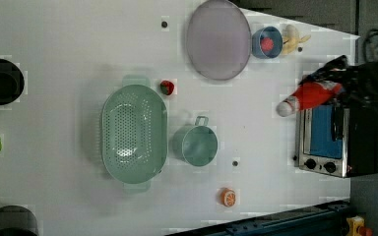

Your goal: Pick Ketchup from oven and place it on table.

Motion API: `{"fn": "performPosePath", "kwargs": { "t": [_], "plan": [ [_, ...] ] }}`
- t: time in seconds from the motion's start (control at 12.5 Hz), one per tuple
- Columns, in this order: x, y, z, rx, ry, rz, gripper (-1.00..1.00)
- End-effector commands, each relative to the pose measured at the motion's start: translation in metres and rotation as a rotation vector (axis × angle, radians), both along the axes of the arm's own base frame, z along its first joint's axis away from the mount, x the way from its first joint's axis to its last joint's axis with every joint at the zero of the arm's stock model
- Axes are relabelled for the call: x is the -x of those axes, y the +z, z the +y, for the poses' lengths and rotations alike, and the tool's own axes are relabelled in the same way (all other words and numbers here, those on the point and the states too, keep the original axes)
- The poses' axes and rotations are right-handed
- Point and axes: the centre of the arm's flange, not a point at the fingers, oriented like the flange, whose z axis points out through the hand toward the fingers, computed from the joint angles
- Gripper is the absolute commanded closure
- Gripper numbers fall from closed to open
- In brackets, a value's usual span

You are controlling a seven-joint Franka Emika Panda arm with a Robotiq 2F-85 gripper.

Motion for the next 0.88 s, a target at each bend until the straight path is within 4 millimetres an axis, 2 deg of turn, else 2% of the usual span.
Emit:
{"fn": "performPosePath", "kwargs": {
  "t": [0.08, 0.4, 0.64, 0.8, 0.88],
  "plan": [
    [0.02, -0.036, -0.013, 0.002, -0.028, -0.004, -0.27],
    [0.049, -0.117, -0.023, 0.02, -0.047, 0.054, -0.27],
    [0.054, -0.171, -0.028, 0.049, -0.054, 0.055, -0.27],
    [0.055, -0.2, -0.032, 0.065, -0.06, 0.064, -0.27],
    [0.058, -0.212, -0.033, 0.072, -0.059, 0.078, -0.34]
  ]
}}
